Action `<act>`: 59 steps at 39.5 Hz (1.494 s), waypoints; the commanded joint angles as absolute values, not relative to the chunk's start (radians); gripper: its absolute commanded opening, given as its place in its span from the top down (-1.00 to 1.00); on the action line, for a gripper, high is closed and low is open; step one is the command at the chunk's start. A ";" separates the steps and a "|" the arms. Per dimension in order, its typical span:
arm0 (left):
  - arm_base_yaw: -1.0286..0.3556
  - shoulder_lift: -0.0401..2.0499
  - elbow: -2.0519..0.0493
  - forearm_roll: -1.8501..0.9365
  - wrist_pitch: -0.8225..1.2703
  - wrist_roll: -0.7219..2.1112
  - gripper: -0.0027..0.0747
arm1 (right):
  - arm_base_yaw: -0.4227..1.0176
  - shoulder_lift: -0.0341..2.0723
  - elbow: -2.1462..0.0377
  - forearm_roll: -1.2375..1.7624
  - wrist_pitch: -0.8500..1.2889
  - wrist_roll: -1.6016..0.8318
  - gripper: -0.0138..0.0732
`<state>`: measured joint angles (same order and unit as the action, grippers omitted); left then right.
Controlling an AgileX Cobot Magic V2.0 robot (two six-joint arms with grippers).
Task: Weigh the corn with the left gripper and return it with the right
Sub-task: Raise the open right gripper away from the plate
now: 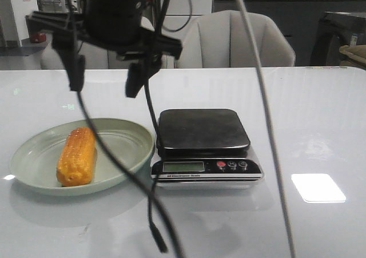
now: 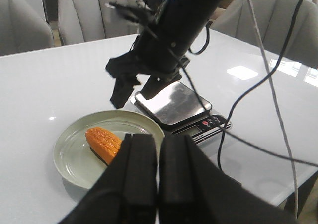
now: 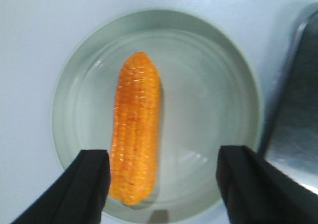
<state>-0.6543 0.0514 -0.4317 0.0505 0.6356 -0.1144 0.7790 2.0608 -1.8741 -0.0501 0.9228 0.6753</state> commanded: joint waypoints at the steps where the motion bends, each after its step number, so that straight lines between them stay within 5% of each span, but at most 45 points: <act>1: -0.656 0.065 -0.458 0.052 0.566 -0.115 0.61 | 0.739 1.948 -1.909 -0.065 0.989 0.600 -0.59; 17: -0.656 0.065 -0.458 0.052 0.566 -0.115 0.61 | 0.644 1.744 -1.763 -0.065 1.076 0.228 -0.59; 59: -0.656 0.065 -0.458 0.052 0.566 -0.115 0.61 | 0.579 0.412 -0.379 -0.045 0.084 0.181 -0.58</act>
<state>-0.6543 0.0514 -0.4317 0.0505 0.6359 -0.1144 0.5794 0.4694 -0.4076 -0.0402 0.2498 0.1945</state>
